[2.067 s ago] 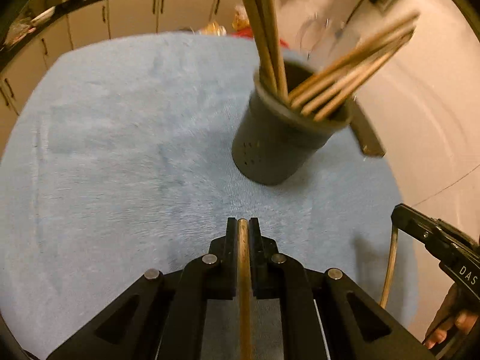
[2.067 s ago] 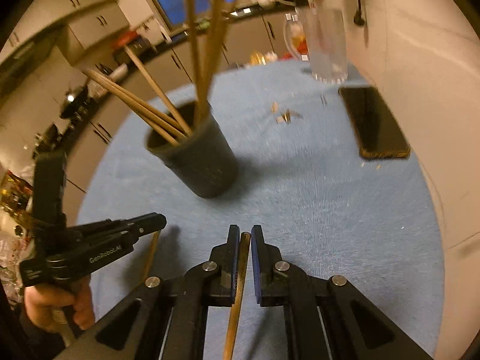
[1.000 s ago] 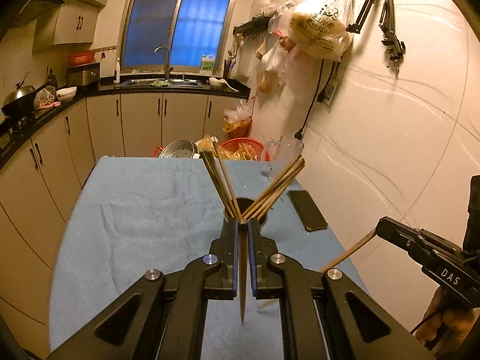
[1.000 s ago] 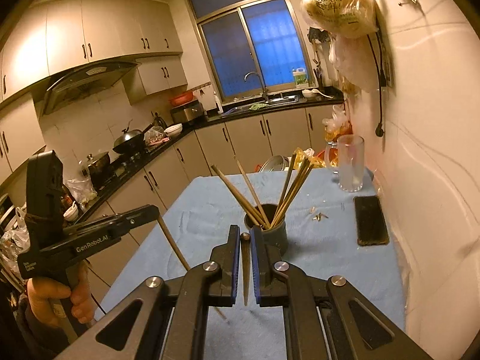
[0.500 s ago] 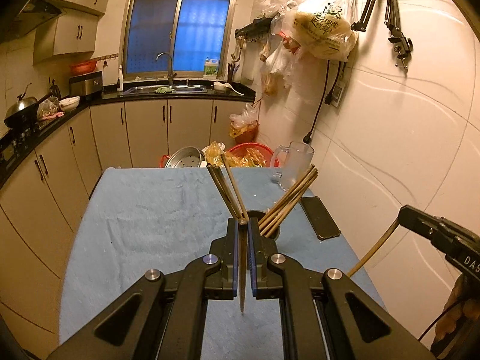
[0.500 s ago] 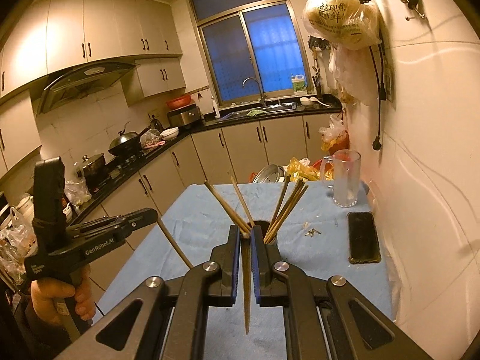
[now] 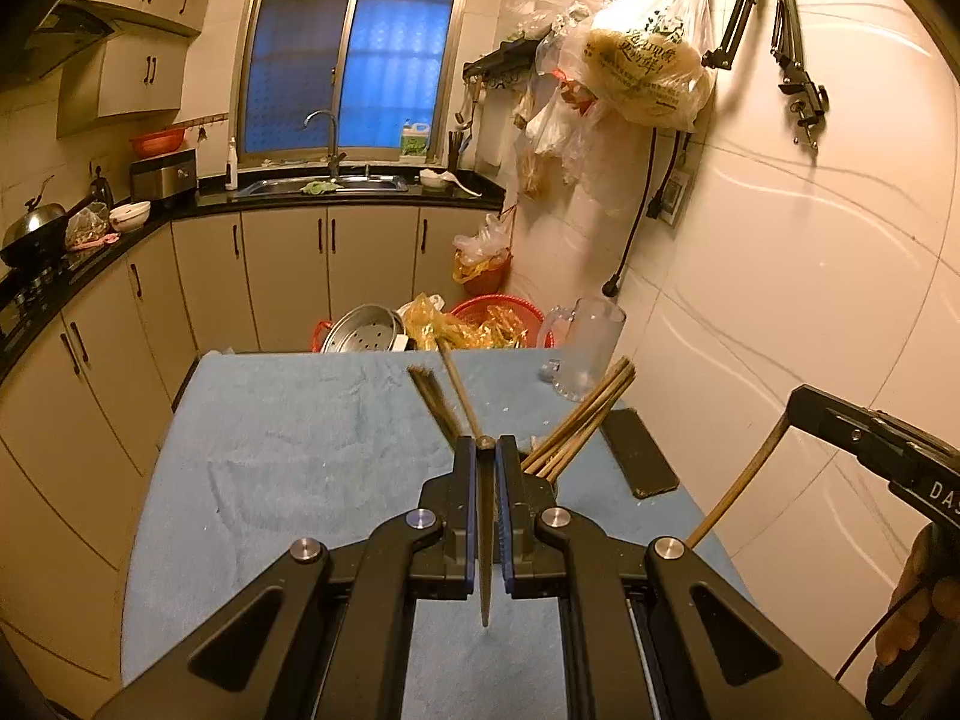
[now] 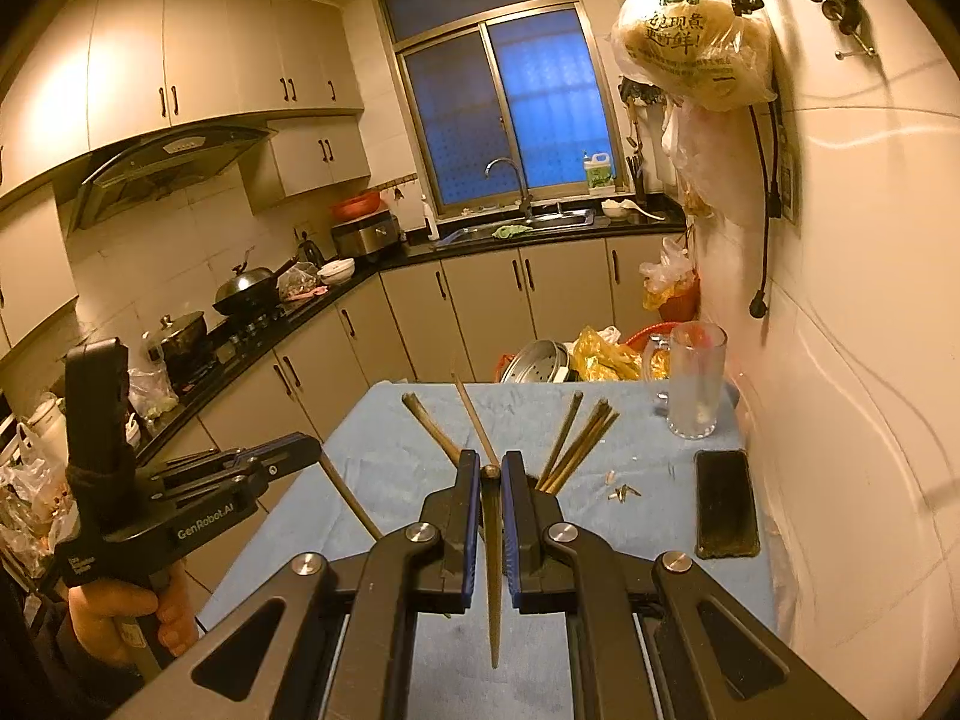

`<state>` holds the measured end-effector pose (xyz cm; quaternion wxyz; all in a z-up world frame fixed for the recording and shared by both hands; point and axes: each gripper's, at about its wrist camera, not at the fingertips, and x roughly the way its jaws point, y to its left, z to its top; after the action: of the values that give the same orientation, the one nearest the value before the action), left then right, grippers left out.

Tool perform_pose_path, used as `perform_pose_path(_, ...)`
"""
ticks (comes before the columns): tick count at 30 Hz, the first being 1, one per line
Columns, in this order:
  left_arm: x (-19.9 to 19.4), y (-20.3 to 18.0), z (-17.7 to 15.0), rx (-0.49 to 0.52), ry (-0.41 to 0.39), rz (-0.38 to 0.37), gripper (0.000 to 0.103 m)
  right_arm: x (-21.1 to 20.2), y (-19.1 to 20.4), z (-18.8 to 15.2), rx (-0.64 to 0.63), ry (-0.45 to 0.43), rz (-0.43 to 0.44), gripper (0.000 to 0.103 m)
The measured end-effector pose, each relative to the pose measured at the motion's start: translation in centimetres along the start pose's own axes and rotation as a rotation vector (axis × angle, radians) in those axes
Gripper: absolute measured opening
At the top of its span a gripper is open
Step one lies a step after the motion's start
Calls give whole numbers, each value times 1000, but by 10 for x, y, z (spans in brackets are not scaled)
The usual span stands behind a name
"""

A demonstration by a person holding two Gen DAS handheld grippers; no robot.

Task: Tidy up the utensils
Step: 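Lower the chopstick into the grey cup and open the right tool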

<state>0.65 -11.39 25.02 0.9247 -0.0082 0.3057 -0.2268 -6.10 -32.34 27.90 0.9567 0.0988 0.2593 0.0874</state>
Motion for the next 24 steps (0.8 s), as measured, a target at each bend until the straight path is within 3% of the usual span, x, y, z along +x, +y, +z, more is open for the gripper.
perform_pose_path(13, 11, -14, 58, 15, -88, -19, 6, 14, 9, 56, -33, -77, -24, 8)
perform_pose_path(24, 40, -2, 84, -33, -100, -17, 6, 49, 9, 85, -49, -111, -28, 8)
